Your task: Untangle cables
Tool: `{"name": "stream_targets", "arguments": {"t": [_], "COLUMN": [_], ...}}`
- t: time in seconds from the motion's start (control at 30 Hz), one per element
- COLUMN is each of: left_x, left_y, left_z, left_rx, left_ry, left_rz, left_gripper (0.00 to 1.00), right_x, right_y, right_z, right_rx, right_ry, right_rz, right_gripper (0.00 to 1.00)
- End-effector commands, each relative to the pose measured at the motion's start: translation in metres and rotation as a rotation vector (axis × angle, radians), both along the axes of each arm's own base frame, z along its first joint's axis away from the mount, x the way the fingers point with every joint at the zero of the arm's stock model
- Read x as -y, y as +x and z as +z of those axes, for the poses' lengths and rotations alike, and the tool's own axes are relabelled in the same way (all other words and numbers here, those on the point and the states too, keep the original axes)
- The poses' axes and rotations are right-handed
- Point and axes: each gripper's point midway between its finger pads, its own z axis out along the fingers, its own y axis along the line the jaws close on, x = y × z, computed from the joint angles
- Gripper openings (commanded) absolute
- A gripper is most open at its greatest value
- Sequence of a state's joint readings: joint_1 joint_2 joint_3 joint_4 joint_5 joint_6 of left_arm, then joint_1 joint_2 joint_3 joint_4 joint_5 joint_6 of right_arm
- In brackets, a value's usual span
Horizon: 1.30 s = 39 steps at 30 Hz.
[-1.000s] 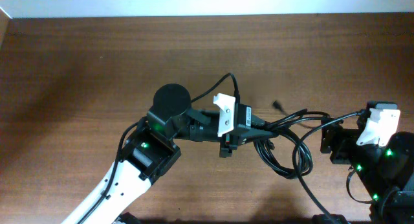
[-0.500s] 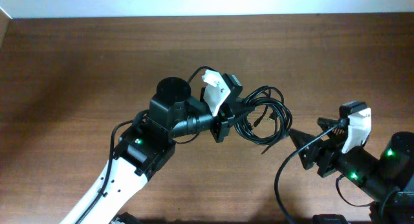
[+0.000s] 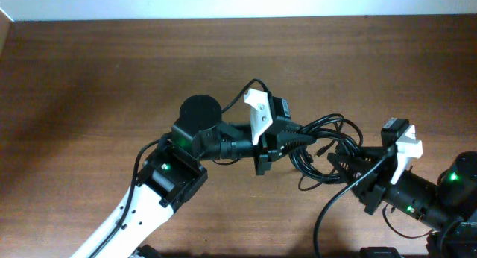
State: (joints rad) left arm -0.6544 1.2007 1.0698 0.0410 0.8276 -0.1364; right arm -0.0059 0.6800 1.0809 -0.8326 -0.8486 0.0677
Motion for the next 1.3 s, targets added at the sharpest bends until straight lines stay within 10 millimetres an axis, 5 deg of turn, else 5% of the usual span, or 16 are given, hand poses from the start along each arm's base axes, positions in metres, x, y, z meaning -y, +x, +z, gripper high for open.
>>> {"name": "stream_targets", "arguments": {"t": [0.0,0.03,0.27,0.4,0.63,0.9,0.93,1.0,1.07,1.27], "left_x": [-0.001,-0.001,-0.003,-0.01,-0.014,-0.013,-0.012,-0.008,-0.006,-0.006], "left_y": [-0.004,-0.004,-0.004,0.015,0.027,0.025,0.02,0.009,-0.005,-0.008], "left_z": [0.011,0.011,-0.01,-0.035,-0.04,-0.04,-0.039,-0.034,-0.031,-0.036], "left_rx": [0.018,0.017,-0.069,-0.14,-0.144,-0.145,-0.146,-0.105,-0.036,-0.055], "left_ry": [-0.021,-0.02,0.048,0.133,0.157,0.155,0.149,0.135,0.129,0.143], "left_rz": [-0.006,-0.006,0.008,0.139,0.216,0.205,0.177,0.101,0.007,-0.008], "left_gripper": [0.64,0.99,0.99,0.99,0.99,0.99,0.97,0.72,0.59,0.55], "right_x": [0.003,0.006,0.014,0.019,-0.014,-0.022,-0.022,-0.022,-0.022,-0.021], "right_y": [0.003,0.006,0.02,0.025,-0.006,-0.017,-0.017,-0.017,-0.016,-0.012], "right_z": [-0.001,-0.002,0.013,0.013,0.034,0.047,0.047,0.049,0.057,0.075], "right_rx": [0.009,0.008,0.106,0.113,0.173,0.234,0.235,0.246,0.294,0.329], "right_ry": [-0.015,-0.026,-0.047,-0.061,0.039,0.065,0.065,0.063,0.059,0.102], "right_rz": [-0.02,-0.043,-0.101,-0.137,0.125,0.215,0.215,0.215,0.216,0.195], "right_gripper": [0.04,0.04,0.04,0.04,0.04,0.04,0.04,0.04,0.04,0.04]}}
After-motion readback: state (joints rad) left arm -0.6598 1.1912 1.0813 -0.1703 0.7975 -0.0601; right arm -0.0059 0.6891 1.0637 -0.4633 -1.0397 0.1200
